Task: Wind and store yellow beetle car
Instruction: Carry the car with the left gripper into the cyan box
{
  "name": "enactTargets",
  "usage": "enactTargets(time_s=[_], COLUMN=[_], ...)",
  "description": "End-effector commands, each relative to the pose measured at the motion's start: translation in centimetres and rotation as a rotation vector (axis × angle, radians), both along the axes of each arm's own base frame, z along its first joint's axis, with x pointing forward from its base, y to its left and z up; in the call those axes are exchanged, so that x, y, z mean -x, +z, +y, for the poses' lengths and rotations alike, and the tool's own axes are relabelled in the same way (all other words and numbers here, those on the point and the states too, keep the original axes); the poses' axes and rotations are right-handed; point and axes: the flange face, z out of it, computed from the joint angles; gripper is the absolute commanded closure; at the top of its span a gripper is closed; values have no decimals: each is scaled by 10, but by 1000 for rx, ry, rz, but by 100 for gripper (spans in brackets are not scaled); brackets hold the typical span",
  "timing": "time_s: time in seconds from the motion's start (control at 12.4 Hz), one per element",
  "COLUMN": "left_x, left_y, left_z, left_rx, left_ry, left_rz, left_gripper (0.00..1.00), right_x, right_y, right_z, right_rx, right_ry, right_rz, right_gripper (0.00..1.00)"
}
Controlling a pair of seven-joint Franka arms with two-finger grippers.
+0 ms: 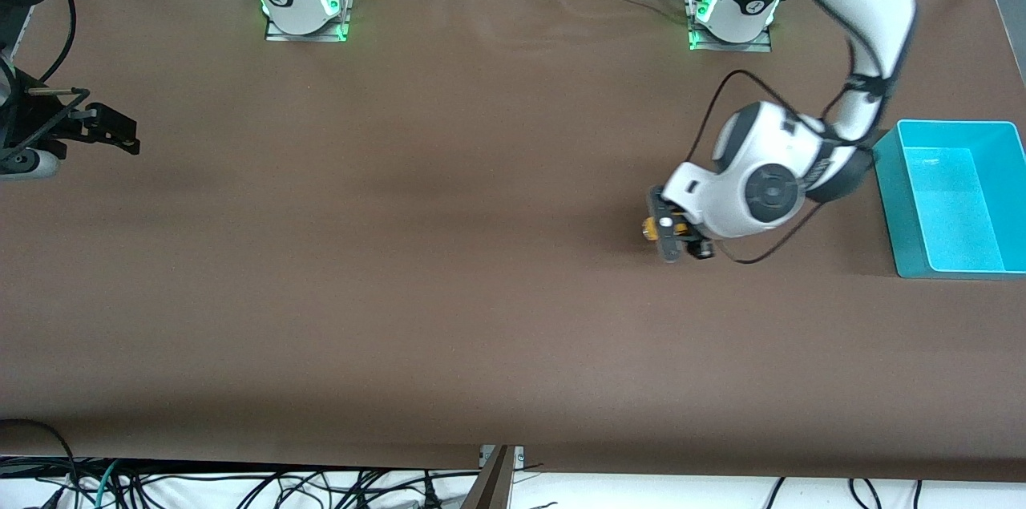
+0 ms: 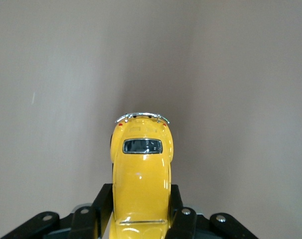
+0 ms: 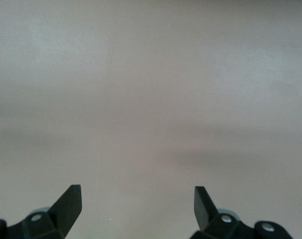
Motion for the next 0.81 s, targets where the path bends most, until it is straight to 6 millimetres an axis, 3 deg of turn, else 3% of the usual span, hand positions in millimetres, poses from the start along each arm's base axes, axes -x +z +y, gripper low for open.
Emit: enactTargets(time_s=[0.0,0.16,0.32,0.72], left_x=[-5,0,15,54], left_y=[28,38,33,30], left_z=[91,177,272,414], left_rx=[15,48,108,17], left_ry=[-47,-63,-86,-166], left_rz=[32,74,104,128], left_gripper=[84,84,84,85], right_x=[4,4,3,-5], right_y=[4,3,3,5], right_z=[-2,0,4,2], right_rx=[-15,-15,-12,-14], right_ry=[-23,-20,-14,-14], right_rz=[7,9,9,-2], right_gripper=[0,0,0,0])
